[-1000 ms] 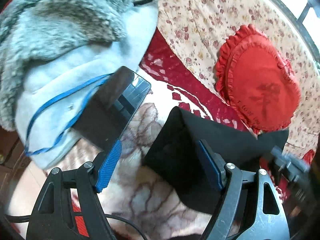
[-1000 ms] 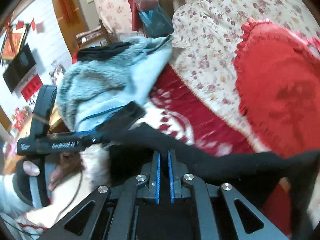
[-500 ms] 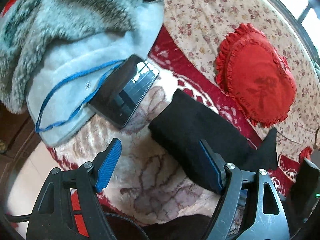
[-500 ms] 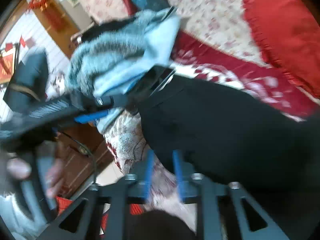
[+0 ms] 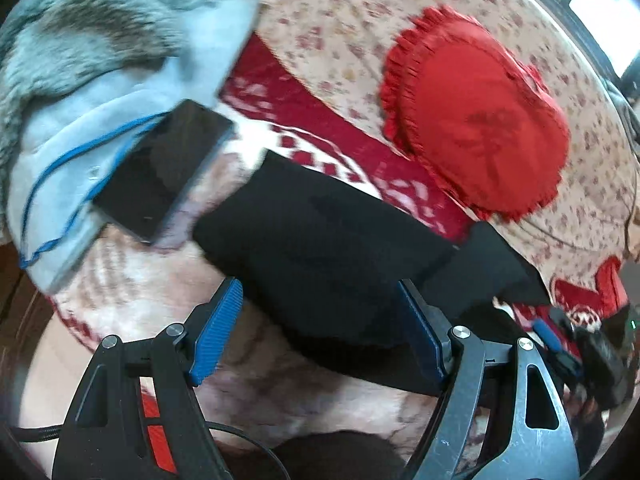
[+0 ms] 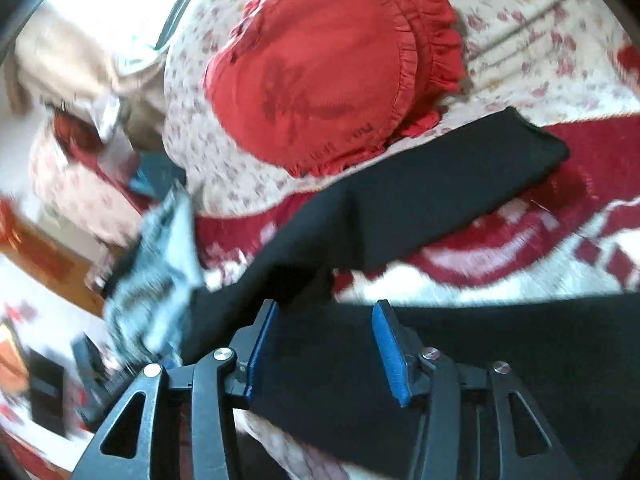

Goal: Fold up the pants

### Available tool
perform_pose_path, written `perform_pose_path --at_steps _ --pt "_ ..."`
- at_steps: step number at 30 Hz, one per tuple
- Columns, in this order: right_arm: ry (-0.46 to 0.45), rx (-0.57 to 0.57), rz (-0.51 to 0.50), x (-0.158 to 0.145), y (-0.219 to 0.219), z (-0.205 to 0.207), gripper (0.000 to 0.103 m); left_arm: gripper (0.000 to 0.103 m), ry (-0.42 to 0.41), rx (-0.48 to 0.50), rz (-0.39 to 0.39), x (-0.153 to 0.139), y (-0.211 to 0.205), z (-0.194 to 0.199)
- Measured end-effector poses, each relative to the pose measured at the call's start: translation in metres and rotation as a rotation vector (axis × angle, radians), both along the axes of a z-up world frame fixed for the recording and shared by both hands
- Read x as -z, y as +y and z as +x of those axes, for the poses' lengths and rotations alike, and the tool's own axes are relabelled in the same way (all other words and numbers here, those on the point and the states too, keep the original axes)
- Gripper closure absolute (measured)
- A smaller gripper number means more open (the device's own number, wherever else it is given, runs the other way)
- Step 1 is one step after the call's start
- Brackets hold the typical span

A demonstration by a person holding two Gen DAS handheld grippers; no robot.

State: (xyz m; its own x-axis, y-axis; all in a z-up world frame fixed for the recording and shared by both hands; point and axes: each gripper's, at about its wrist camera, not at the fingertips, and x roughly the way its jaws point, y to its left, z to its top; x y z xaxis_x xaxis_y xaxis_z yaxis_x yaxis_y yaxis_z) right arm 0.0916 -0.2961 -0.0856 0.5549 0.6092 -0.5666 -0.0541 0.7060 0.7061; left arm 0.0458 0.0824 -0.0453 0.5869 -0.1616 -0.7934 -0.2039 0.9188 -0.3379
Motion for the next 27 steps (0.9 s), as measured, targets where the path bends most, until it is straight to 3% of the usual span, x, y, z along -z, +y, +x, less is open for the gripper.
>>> perform_pose_path --at_steps 7,11,13,15,17,22,24,27 --pt "0.135 0.19 0.012 0.031 -0.03 0.035 0.056 0.025 0.026 0.085 0.039 0.005 -0.031 0.017" --pt "0.131 0.219 0.023 0.037 -0.036 0.055 0.059 0.025 0.043 0.102 0.048 0.013 -0.041 0.027" --pt "0.111 0.218 0.017 0.037 -0.037 0.065 0.093 0.025 0.054 0.107 0.049 0.016 -0.043 0.03" --pt "0.09 0.225 0.055 0.037 -0.042 0.065 0.098 0.025 0.056 0.111 0.05 0.016 -0.043 0.029" --pt "0.022 0.226 0.085 0.021 -0.051 0.05 0.098 0.025 0.059 0.112 0.05 0.016 -0.041 0.027" --pt "-0.138 0.177 0.028 -0.043 -0.073 -0.024 0.098 0.025 0.061 0.117 0.039 0.017 -0.035 0.021" --pt "-0.151 0.174 -0.012 -0.057 -0.087 -0.06 0.098 0.025 0.063 0.123 0.044 0.019 -0.035 0.017" --pt "-0.086 0.185 -0.058 -0.048 -0.105 -0.1 0.098 0.025 0.078 0.134 0.061 0.024 -0.04 0.013"
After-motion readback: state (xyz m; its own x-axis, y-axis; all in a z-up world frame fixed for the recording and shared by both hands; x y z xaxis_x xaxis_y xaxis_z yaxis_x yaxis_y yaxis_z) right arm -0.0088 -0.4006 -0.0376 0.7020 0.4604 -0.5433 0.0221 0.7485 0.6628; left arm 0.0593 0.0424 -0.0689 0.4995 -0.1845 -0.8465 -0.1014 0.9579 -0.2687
